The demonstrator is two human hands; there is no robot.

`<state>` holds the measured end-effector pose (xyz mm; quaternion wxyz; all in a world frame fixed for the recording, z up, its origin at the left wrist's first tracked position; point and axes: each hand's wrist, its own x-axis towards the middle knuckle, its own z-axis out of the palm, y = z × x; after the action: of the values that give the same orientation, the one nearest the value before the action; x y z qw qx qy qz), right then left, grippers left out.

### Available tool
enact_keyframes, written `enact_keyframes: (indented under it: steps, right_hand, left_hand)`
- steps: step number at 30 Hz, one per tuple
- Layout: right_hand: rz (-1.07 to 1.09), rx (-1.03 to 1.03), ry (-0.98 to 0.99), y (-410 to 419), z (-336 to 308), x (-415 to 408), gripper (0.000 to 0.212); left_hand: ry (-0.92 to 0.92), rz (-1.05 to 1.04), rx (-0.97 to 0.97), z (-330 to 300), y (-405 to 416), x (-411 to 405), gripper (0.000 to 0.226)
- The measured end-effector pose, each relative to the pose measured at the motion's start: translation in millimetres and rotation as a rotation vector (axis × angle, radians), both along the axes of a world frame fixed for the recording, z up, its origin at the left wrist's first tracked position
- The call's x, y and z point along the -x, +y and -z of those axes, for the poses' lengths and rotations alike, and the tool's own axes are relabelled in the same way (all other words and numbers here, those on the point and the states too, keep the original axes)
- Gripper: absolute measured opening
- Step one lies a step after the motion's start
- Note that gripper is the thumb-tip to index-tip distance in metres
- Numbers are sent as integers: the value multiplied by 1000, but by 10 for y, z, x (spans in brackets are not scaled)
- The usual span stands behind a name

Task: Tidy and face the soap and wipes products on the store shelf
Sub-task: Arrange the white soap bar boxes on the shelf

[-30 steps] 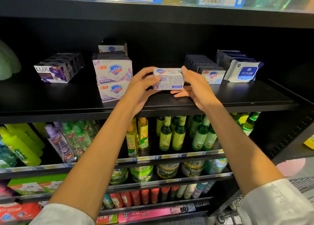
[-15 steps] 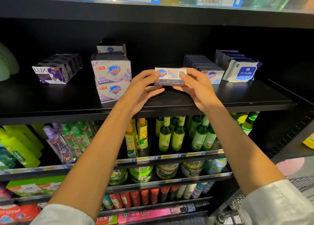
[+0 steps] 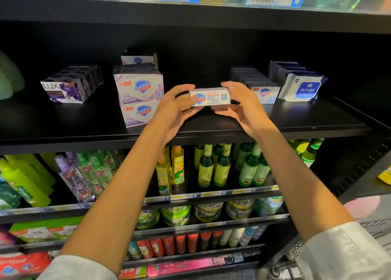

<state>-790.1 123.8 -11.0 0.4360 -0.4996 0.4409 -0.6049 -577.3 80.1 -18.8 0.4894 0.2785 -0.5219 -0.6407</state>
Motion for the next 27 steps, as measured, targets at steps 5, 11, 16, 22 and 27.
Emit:
enact_keyframes:
  steps: [5, 11, 16, 22, 27]
  right_hand:
    - [3, 8, 40, 5, 13, 18, 39]
    - [-14, 30, 50, 23, 34, 65, 44]
    - [-21, 44, 86, 12, 42, 68, 51]
    - [-30, 35, 96, 3, 37, 50, 58]
    - [-35, -6, 130, -7, 35, 16, 48]
  left_hand:
    - [-30, 8, 42, -6, 19, -6, 44]
    - [-27, -4, 30, -43, 68, 8, 44]
    - [-33, -11, 9, -39, 54, 21, 51]
    - [-66, -59, 33, -28, 39, 18, 52]
    - [-65, -61, 80, -27, 60, 13, 54]
